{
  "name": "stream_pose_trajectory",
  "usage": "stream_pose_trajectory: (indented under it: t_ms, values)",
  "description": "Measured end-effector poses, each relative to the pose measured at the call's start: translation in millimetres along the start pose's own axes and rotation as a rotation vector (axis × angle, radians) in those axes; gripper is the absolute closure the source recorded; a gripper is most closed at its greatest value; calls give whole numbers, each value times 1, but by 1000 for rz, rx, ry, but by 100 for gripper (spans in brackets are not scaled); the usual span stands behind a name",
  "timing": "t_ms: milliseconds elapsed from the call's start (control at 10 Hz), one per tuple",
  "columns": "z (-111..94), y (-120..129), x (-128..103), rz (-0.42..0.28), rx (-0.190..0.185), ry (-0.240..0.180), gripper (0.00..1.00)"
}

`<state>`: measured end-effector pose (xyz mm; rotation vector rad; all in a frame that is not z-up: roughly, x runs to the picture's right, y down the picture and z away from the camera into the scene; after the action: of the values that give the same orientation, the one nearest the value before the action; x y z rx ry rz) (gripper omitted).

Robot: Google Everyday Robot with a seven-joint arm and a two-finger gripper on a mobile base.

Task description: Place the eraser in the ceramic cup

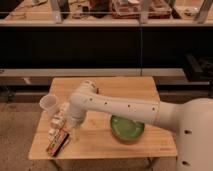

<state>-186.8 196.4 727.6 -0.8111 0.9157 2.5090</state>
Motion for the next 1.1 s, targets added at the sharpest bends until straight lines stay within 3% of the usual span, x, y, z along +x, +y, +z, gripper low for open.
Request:
stream_pose_trajectory:
  t_ms: [200, 600, 1100]
  values:
    - [-2, 6, 8, -50, -18, 7, 20]
    - [-2, 6, 9, -53, -18, 7, 20]
    - [29, 16, 18, -98, 39, 9, 20]
